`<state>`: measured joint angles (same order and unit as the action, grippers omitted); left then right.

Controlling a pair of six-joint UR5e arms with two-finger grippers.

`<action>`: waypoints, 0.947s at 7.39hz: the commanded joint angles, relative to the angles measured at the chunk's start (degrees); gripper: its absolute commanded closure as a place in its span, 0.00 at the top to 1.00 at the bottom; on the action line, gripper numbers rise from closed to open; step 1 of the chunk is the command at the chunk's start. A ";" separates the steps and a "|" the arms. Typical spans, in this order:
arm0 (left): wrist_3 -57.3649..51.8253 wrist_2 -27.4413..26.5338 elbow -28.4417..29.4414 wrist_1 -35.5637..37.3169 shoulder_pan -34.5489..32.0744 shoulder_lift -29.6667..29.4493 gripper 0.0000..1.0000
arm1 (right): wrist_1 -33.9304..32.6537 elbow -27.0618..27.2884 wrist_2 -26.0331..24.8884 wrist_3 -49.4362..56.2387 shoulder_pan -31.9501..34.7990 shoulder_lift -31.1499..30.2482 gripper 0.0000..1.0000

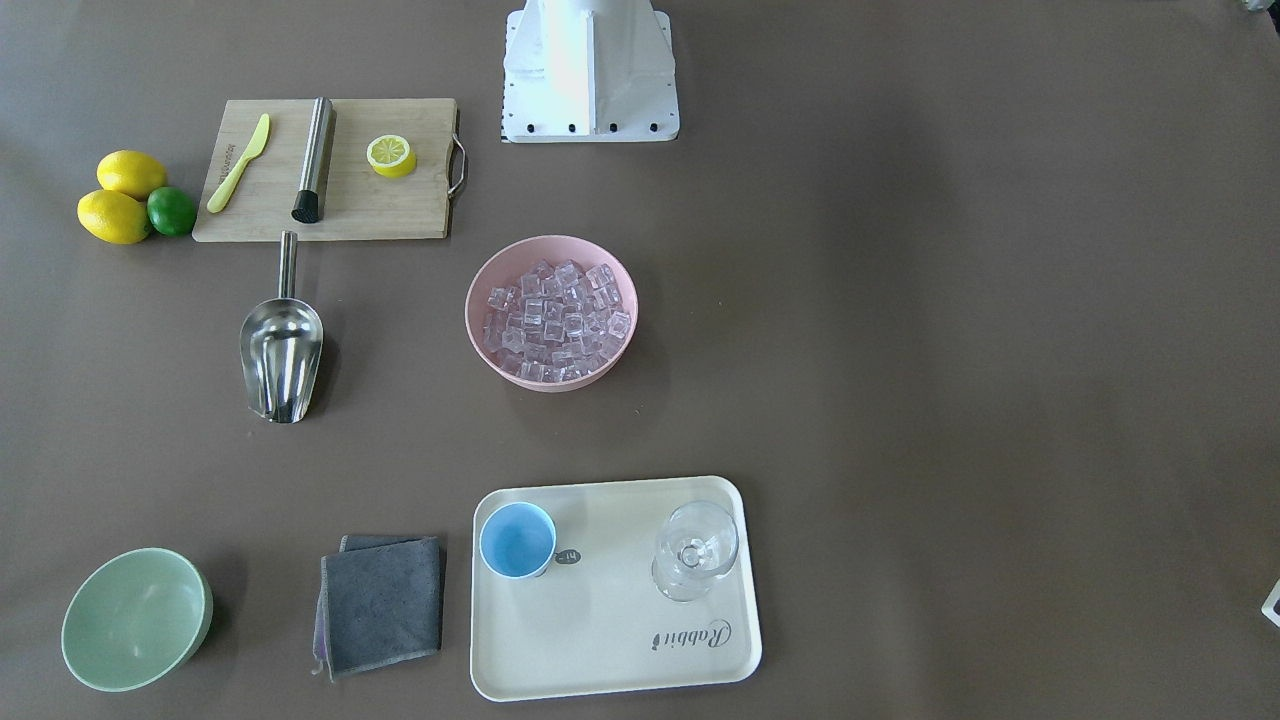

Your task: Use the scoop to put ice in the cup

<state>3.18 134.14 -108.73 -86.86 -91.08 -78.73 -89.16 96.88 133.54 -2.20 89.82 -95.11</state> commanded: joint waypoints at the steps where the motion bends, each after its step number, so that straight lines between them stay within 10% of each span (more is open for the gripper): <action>1: 0.25 1.74 0.54 0.02 0.03 -1.16 0.99 | 0.04 0.24 -0.03 0.09 0.00 -0.17 1.00; 7: -0.28 6.57 0.89 -7.14 4.31 -3.98 0.99 | 0.22 3.31 -0.56 -0.08 0.00 0.01 1.00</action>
<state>3.23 139.36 -107.59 -88.91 -89.58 -81.83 -88.95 99.63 132.98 -1.90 89.82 -95.29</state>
